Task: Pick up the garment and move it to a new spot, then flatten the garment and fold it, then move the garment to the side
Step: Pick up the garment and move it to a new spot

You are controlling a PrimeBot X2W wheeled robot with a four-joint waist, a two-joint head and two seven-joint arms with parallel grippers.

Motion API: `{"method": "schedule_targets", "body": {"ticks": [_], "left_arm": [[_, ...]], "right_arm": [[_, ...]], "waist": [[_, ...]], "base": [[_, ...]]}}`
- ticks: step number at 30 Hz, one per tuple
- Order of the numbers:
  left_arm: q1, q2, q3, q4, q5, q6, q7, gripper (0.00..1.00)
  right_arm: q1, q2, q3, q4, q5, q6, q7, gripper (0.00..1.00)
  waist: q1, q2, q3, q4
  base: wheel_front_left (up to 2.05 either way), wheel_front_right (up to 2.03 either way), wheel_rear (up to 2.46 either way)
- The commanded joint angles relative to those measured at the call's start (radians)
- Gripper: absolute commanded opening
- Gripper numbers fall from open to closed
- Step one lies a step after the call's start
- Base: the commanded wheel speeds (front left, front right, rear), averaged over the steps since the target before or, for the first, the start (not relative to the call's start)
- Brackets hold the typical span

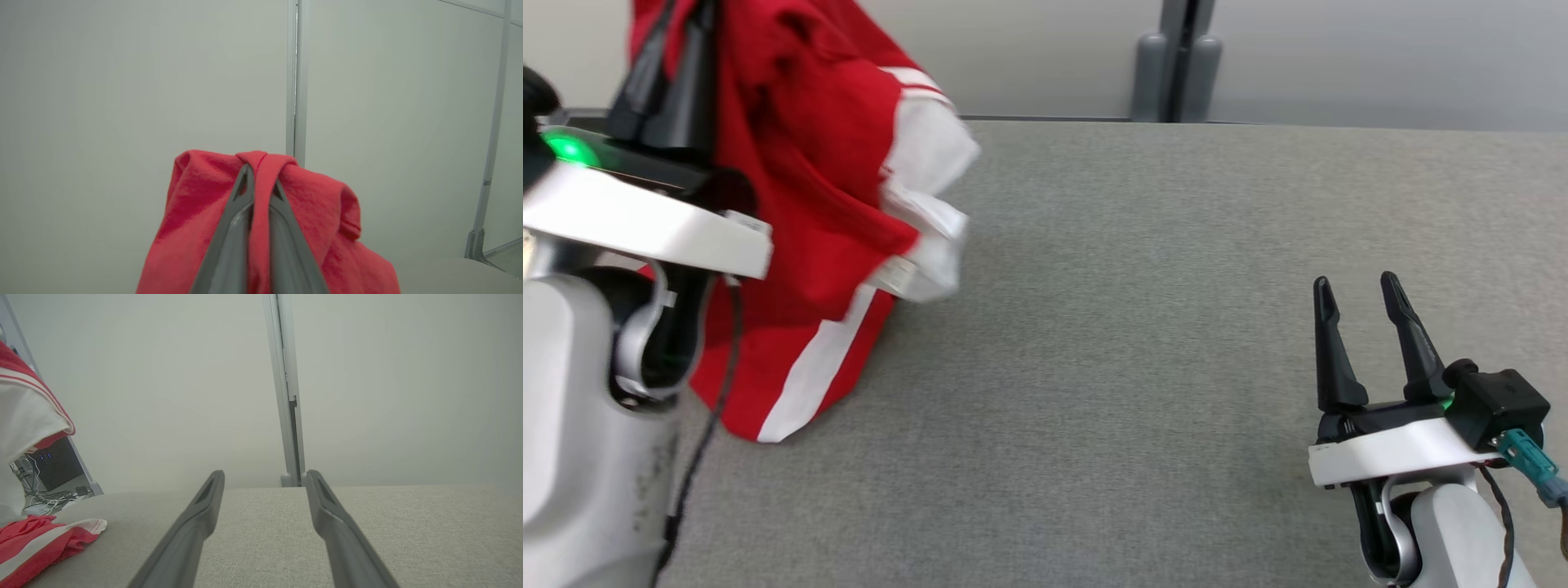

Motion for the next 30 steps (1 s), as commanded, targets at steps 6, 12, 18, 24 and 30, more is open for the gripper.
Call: {"method": "schedule_targets", "body": {"ticks": [6,12,18,24,30], "left_arm": [[0.062,-0.061,-0.086,-0.112,-0.064,0.001,0.101,0.00],[0.094,-0.102,-0.178,-0.112,-0.069,-0.012,0.133,0.00],[0.066,-0.170,-0.258,-0.080,-0.099,-0.023,0.151,0.00],[0.018,-0.218,-0.243,0.014,-0.188,-0.011,0.178,0.00],[-0.040,-0.139,-0.218,0.250,-0.149,-0.013,0.183,1.00]], "right_arm": [[-0.001,-0.002,-0.002,-0.015,0.020,0.000,-0.006,1.00],[-0.014,-0.002,-0.005,-0.046,0.030,0.000,-0.006,1.00],[-0.024,-0.002,-0.016,-0.078,0.047,0.000,-0.006,1.00],[-0.027,-0.001,-0.031,-0.093,0.068,0.000,-0.006,1.00],[-0.035,-0.001,-0.012,-0.104,0.090,0.000,-0.006,1.00]], "waist": [[0.0000,0.0000,-0.020,-0.106],[0.0000,0.0000,-0.007,-0.225],[0.0000,0.0000,0.026,-0.348],[0.0000,0.0000,0.071,-0.437],[0.0000,0.0000,0.106,-0.481]], "base": [[0.00,0.00,0.00],[0.00,0.00,0.00],[0.00,0.00,0.00],[0.00,0.00,0.00],[0.00,0.00,0.00]]}}
